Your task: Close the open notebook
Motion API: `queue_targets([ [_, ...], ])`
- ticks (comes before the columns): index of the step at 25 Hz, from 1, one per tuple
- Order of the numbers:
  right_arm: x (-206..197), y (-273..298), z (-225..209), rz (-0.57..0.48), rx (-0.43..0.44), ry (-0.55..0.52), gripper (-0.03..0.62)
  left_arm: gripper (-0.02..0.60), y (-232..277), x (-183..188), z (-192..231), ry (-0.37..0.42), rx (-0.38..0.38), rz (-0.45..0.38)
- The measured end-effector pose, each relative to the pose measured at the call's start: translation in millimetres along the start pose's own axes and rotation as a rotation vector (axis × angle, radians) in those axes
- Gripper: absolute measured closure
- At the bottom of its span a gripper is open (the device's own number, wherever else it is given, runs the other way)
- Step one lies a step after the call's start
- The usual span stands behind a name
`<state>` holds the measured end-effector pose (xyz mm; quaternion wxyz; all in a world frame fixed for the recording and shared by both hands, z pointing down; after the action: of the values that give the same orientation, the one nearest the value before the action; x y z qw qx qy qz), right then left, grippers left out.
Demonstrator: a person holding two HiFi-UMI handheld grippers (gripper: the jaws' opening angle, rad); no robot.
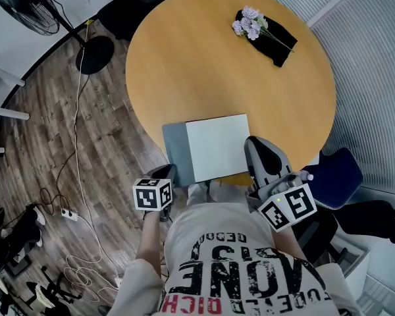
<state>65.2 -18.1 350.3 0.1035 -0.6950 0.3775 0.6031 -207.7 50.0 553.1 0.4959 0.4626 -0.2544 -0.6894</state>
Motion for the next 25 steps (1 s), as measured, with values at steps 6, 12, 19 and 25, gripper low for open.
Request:
queue_targets([
  [6,1,-7,-5,-0.014,-0.001,0.003,0.582,0.56,-14,6,-12,0.0,0.004,-0.017],
  [12,2,-13,-15,-0.019,-0.005,0.012,0.582,0.56,-26,15,-28,0.028,-0.004,-0.038],
  [19,2,-19,-18,-0.023,-0.001,0.015,0.582,0.561,-36,21,-42,0.051,-0.005,-0.063],
  [25,0,-25,-21,-0.026,-0.003,0.018,0.582,0.56,-40,22,-49,0.06,-0.008,-0.073],
])
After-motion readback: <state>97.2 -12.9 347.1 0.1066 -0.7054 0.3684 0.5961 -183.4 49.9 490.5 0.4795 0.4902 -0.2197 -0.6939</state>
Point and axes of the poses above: the fingertips, and each gripper's own axes: y forward along the fingers, z to its left, x out of its top, the point moved 10 cm from there along -y, backward along the fingers, and after that the axes turned 6 degrees about z, right-handed, at the moved point
